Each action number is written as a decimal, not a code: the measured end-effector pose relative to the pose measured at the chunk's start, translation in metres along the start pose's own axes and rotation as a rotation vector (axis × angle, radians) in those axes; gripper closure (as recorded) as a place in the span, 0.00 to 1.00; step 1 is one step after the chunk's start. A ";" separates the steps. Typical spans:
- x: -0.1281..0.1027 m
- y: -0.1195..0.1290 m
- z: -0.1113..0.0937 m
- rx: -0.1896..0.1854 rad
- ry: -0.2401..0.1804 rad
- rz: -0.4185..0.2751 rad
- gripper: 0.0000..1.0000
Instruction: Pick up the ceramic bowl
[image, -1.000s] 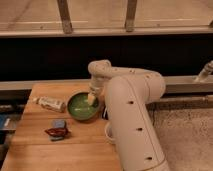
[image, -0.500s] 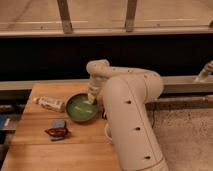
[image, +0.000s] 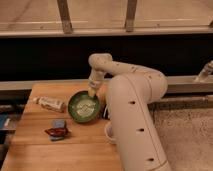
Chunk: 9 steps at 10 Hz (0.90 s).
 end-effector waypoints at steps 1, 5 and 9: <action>-0.004 -0.001 -0.011 0.016 -0.016 -0.005 1.00; -0.021 -0.004 -0.056 0.095 -0.082 -0.031 1.00; -0.025 -0.009 -0.073 0.104 -0.144 -0.026 1.00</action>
